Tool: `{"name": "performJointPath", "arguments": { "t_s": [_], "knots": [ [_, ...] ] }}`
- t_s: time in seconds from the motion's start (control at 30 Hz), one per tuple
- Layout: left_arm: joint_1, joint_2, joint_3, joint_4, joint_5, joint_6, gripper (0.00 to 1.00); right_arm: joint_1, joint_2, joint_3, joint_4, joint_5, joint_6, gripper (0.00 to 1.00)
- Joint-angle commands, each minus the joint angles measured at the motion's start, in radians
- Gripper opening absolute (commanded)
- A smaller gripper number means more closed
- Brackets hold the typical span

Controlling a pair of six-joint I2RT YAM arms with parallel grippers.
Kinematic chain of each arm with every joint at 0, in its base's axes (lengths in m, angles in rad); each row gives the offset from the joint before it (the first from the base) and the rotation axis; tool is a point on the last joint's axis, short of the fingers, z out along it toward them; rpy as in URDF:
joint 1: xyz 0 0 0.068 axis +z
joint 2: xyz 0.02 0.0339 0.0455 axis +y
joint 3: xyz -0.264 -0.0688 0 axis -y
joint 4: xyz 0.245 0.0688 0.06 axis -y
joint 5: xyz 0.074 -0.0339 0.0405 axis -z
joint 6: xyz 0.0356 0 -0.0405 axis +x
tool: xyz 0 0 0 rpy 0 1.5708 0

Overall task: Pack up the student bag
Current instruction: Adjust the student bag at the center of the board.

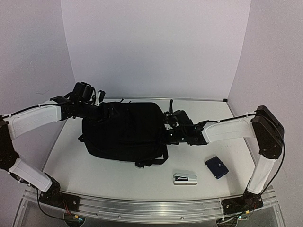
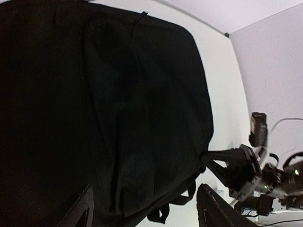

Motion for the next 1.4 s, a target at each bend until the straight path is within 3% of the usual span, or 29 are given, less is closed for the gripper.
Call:
{"name": "performJointPath", "arguments": {
  "t_s": [0.0,0.37,0.53,0.67,0.93,1.2,1.37],
  "knots": [
    [-0.084,0.121,0.099,-0.061,-0.129,0.026,0.77,0.097,-0.065,-0.044,-0.019,0.157,0.122,0.0],
    [-0.229,0.353,0.317,-0.291,-0.495,0.131,0.81,0.135,-0.069,-0.051,-0.021,0.19,0.148,0.0],
    [-0.241,0.447,0.417,-0.445,-0.662,0.115,0.68,0.135,-0.081,-0.069,-0.021,0.201,0.153,0.0],
    [-0.241,0.437,0.423,-0.493,-0.751,0.103,0.58,0.135,-0.098,-0.088,-0.021,0.218,0.158,0.0],
    [-0.219,0.324,0.337,-0.447,-0.751,0.067,0.48,0.135,-0.089,-0.101,-0.021,0.229,0.165,0.0],
    [-0.163,0.28,0.219,-0.31,-0.535,0.066,0.34,0.134,-0.103,-0.115,-0.022,0.244,0.17,0.0],
    [-0.114,0.252,0.14,-0.231,-0.424,0.048,0.13,0.135,-0.147,-0.139,-0.026,0.276,0.185,0.0]
  ]
}}
